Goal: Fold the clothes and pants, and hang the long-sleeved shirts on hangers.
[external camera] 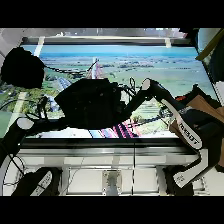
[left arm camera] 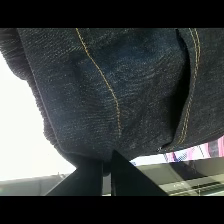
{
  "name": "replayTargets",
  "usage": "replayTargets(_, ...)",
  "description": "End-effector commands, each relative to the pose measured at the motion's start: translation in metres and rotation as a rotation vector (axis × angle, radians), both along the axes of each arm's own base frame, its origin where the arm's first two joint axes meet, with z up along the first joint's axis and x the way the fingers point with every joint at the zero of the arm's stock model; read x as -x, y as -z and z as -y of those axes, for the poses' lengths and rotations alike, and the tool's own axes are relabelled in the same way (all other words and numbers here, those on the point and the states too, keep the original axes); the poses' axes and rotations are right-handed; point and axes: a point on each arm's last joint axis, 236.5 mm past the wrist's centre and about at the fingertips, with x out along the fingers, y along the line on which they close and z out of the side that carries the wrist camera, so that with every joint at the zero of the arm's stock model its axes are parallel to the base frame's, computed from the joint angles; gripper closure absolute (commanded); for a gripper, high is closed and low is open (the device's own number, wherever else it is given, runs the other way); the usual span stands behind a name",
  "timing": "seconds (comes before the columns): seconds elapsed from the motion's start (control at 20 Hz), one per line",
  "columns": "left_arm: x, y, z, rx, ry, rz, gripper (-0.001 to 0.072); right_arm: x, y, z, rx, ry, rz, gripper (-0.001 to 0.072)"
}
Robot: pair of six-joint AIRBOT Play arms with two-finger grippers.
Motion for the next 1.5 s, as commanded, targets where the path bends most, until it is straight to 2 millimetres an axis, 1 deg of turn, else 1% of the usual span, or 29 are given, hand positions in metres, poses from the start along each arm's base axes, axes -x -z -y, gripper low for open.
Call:
replayTargets(0.0,0.0,-0.001,0.0,0.002,-0.007,-0.002,0.0661,-0.011,0.023,-0.002,0.009,0.007,0.027,0.0265)
replayTargets(0.05,0.0,0.0,0.0,0.002,-0.007,-0.002,0.0661,-0.01,0.031,-0.001,0.015,0.01,0.016,0.034)
replayTargets(0.1,0.0,0.0,0.0,0.002,-0.007,-0.002,0.0661,-0.008,0.036,-0.001,0.019,0.009,-0.002,0.0614)
replayTargets(0.15,0.0,-0.001,0.0,0.002,-0.006,-0.002,0.0661,-0.001,0.035,-0.001,0.02,0.004,-0.033,0.0701)
replayTargets(0.25,0.004,-0.006,-0.001,-0.017,0.032,-0.018,0.0661,0.021,0.018,0.008,0.024,-0.05,-0.115,0.07)
replayTargets(0.3,0.007,-0.013,-0.003,-0.045,0.074,-0.03,0.0661,0.037,-0.002,0.014,0.021,-0.086,-0.169,0.07)
replayTargets(0.35,0.009,-0.025,-0.005,-0.072,0.116,-0.037,0.0661,0.048,-0.024,0.019,0.018,-0.104,-0.196,0.07)
replayTargets(0.45,0.006,-0.059,-0.008,-0.109,0.177,-0.016,0.0661,0.057,-0.074,0.027,0.001,-0.09,-0.158,0.07)
replayTargets(0.55,-0.007,-0.112,-0.008,-0.13,0.203,0.086,0.0661,0.062,-0.131,0.03,-0.028,-0.057,-0.029,0.07)
replayTargets(0.65,-0.021,-0.179,-0.009,-0.165,0.196,0.264,0.0661,0.073,-0.193,0.033,-0.073,-0.02,0.135,0.07)
replayTargets(0.75,-0.023,-0.249,-0.009,-0.188,0.167,0.437,0.0661,0.081,-0.264,0.034,-0.144,0.041,0.326,0.07)
replayTargets(0.85,-0.012,-0.309,-0.004,-0.196,0.159,0.586,0.0661,0.078,-0.349,0.029,-0.277,0.128,0.568,0.0701)
replayTargets(0.9,-0.002,-0.336,0.005,-0.174,0.171,0.654,0.0661,0.082,-0.397,0.023,-0.373,0.143,0.68,0.0702)
replayTargets(0.95,0.009,-0.36,0.015,-0.139,0.186,0.717,0.0662,0.09,-0.436,0.016,-0.463,0.138,0.754,0.0702)
replayTargets(1.0,0.019,-0.378,0.025,-0.102,0.203,0.766,0.0662,0.101,-0.473,0.009,-0.549,0.124,0.814,0.0702)
replayTargets(1.05,0.029,-0.393,0.034,-0.066,0.219,0.807,0.0661,0.106,-0.499,0.007,-0.607,0.125,0.859,0.0702)
replayTargets(1.1,0.034,-0.401,0.037,-0.052,0.222,0.832,0.0662,0.105,-0.518,0.007,-0.64,0.147,0.891,0.0702)
replayTargets(1.15,0.037,-0.404,0.037,-0.052,0.219,0.845,0.0662,0.099,-0.523,0.008,-0.639,0.161,0.906,0.0703)
replayTargets(1.2,0.036,-0.403,0.037,-0.053,0.219,0.842,0.0662,0.087,-0.516,0.009,-0.611,0.182,0.896,0.0703)
replayTargets(1.25,0.029,-0.398,0.034,-0.062,0.214,0.823,0.0662,0.073,-0.503,0.008,-0.578,0.196,0.864,0.0703)
replayTargets(1.3,0.02,-0.389,0.031,-0.071,0.21,0.791,0.0662,0.058,-0.487,0.006,-0.544,0.208,0.823,0.0703)
replayTargets(1.35,0.006,-0.374,0.025,-0.088,0.202,0.742,0.0662,0.039,-0.466,0.003,-0.504,0.212,0.776,0.0703)
replayTargets(1.45,-0.026,-0.333,0.011,-0.123,0.187,0.615,0.0662,-0.002,-0.42,-0.002,-0.423,0.232,0.69,0.0703)
